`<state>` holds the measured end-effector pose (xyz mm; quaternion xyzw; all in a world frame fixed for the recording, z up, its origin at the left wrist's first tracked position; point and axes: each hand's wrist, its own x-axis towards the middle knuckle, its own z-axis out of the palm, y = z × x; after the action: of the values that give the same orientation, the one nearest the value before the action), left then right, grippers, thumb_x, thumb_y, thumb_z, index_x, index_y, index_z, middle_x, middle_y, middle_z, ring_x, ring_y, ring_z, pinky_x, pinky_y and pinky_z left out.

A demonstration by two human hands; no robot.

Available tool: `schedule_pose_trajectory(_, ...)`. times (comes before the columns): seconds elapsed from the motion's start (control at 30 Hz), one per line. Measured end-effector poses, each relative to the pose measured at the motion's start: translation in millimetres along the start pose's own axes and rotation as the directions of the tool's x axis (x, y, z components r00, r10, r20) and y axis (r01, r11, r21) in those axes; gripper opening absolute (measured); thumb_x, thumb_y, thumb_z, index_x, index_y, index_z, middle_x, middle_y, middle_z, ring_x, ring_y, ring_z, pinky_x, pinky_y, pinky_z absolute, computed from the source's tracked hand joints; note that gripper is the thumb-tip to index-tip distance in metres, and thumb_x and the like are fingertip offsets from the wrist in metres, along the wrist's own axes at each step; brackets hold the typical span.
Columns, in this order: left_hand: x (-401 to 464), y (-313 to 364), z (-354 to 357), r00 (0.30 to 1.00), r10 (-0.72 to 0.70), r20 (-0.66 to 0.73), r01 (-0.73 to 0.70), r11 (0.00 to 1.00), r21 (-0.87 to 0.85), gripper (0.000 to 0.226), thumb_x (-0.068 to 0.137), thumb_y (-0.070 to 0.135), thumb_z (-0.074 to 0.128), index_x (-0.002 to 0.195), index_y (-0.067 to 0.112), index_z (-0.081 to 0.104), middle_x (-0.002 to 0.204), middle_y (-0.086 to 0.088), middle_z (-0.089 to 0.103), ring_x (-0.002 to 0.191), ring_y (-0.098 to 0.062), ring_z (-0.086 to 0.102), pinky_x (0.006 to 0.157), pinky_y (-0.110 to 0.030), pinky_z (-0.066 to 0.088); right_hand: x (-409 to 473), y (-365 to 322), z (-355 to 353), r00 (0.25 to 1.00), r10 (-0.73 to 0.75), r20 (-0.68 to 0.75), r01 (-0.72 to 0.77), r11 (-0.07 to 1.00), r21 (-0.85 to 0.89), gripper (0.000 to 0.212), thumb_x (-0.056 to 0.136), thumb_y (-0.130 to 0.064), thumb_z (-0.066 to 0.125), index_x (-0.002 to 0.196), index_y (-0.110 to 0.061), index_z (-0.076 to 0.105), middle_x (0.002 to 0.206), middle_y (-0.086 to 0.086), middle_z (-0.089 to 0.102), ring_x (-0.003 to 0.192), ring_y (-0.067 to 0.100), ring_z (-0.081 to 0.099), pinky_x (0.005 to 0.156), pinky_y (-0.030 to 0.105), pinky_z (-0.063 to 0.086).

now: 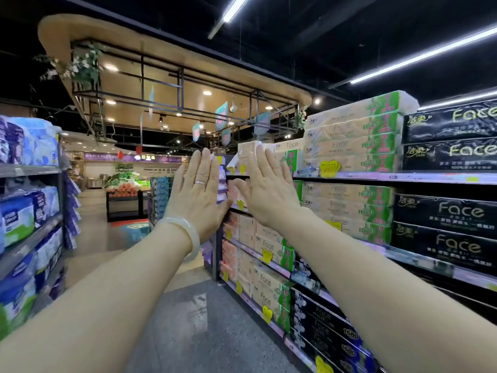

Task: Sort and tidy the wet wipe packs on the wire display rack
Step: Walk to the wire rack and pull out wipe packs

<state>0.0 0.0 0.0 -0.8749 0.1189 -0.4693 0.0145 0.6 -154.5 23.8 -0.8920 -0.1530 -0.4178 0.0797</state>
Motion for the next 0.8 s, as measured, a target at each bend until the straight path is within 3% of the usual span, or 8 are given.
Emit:
schedule_pose_trajectory(0.17, 4.9, -19.7, 89.8, 0.996, -0.029, 0.081, 0.028, 1.000, 0.013, 0.076, 0.092, 0.054, 0.018, 0.143, 0.013, -0.022, 0.138, -0.001, -0.040, 0.143, -0.023, -0.022, 0.116, -0.040, -0.010, 14.3, 22.5, 79.0, 0.996, -0.005, 0.085, 0.006, 1.000, -0.018, 0.064, 0.095, -0.050, 0.017, 0.147, -0.018, -0.002, 0.158, 0.002, -0.010, 0.145, 0.017, -0.013, 0.116, 0.041, -0.007)
schedule_pose_trajectory(0.3, 25.5, -33.9, 189.4, 0.978, -0.019, 0.207, 0.019, 1.000, -0.002, 0.077, 0.092, 0.055, 0.019, 0.144, 0.014, -0.019, 0.153, -0.005, -0.027, 0.143, -0.023, -0.020, 0.116, -0.040, -0.006, 46.1, 51.3, 175.4, 0.992, -0.011, 0.129, 0.015, 0.999, -0.033, 0.064, 0.095, -0.049, 0.019, 0.147, -0.017, 0.002, 0.158, 0.005, -0.008, 0.145, 0.019, -0.010, 0.117, 0.044, -0.004)
schedule_pose_trajectory(0.43, 70.9, -62.9, 296.6, 0.966, -0.038, 0.258, 0.047, 0.998, -0.032, 0.077, 0.092, 0.054, 0.022, 0.145, 0.016, -0.017, 0.149, -0.004, -0.031, 0.143, -0.023, -0.021, 0.117, -0.039, -0.006, 106.7, 83.0, 278.7, 0.980, -0.029, 0.197, 0.025, 0.999, 0.024, 0.064, 0.094, -0.050, 0.020, 0.147, -0.020, 0.000, 0.158, 0.004, -0.008, 0.145, 0.018, -0.012, 0.116, 0.042, -0.006)
schedule_pose_trajectory(0.8, 191.4, -227.8, 563.7, 0.903, -0.175, 0.392, 0.168, 0.984, 0.051, 0.076, 0.092, 0.056, 0.021, 0.146, 0.017, -0.015, 0.156, -0.006, -0.021, 0.144, -0.022, -0.019, 0.117, -0.039, -0.003, 301.8, 103.1, 587.4, 0.921, -0.060, 0.385, 0.017, 0.993, 0.114, 0.065, 0.094, -0.053, 0.019, 0.147, -0.019, 0.001, 0.158, 0.004, -0.012, 0.145, 0.018, -0.012, 0.117, 0.041, -0.004)
